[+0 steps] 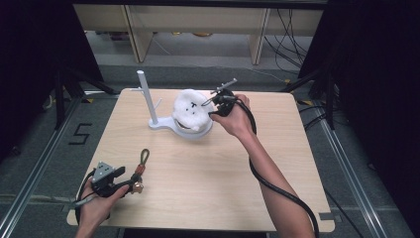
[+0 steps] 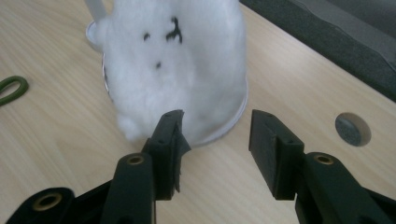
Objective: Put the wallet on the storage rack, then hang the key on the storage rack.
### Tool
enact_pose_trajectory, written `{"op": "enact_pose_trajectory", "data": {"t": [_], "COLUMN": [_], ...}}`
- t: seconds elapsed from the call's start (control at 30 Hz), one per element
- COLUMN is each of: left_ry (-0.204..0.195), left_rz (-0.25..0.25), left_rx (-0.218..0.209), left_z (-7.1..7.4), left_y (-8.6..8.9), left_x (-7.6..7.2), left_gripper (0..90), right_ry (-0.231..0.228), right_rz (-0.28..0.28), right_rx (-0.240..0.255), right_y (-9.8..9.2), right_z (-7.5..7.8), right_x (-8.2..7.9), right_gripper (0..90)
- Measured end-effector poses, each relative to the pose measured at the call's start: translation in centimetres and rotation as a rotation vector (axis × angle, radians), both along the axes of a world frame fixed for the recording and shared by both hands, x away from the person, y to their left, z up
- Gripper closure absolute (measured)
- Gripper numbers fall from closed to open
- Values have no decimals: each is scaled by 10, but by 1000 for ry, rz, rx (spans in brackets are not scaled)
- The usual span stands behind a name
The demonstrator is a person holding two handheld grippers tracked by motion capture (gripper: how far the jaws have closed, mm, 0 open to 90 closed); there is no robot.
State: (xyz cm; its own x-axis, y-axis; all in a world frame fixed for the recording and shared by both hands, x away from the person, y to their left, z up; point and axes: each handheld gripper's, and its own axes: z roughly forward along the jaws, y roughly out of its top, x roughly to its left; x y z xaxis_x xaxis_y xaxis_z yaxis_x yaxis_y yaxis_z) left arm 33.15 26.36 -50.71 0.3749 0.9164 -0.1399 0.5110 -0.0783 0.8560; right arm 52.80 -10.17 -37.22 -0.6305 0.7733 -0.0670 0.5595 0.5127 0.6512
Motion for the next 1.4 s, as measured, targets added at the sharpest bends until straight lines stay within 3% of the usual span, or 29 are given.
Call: {"op": "enact_pose_trajectory", "data": {"t": [0.13, 0.23, 0.43, 0.63, 0.77, 0.93, 1.0, 1.07, 1.1, 1.27, 1.33, 1.37, 1.4], "left_ry": [1, 6, 5, 4, 7, 30, 32, 72, 72, 141, 188, 188, 231], "left_rz": [-9, -9, -17, -25, -33, -35, -38, -54, -54, -92, -120, -120, -148], "left_rx": [-1, 5, 1, 4, 3, 9, 9, 9, 9, 54, 99, 99, 148], "left_z": [1, 2, 5, 10, 13, 13, 13, 15, 15, 27, 32, 32, 36], "left_y": [0, 0, -2, -5, -6, -6, -7, -8, -8, -8, -7, -7, -5], "left_x": [1, 0, 2, 5, 6, 10, 11, 14, 14, 22, 25, 25, 30], "left_gripper": [344, 345, 350, 351, 352, 352, 353, 352, 353, 376, 386, 397, 404], "right_ry": [13, 28, 49, 86, 55, 76, 89, 81, 81, 119, 129, 129, 123], "right_rz": [0, -10, -53, -117, -124, -171, -185, -196, -196, -216, -234, -234, -226], "right_rx": [9, 42, 63, 104, 134, 191, 188, 204, 204, 199, 199, 199, 197], "right_y": [-15, -25, -46, -72, -82, -95, -98, -102, -102, -111, -111, -111, -111], "right_z": [-11, -20, -37, -63, -74, -95, -99, -103, -103, -100, -98, -98, -97], "right_x": [-15, -27, -45, -71, -80, -97, -101, -102, -102, -105, -106, -106, -106], "right_gripper": [587, 582, 564, 568, 579, 592, 598, 600, 600, 601, 598, 598, 594]}}
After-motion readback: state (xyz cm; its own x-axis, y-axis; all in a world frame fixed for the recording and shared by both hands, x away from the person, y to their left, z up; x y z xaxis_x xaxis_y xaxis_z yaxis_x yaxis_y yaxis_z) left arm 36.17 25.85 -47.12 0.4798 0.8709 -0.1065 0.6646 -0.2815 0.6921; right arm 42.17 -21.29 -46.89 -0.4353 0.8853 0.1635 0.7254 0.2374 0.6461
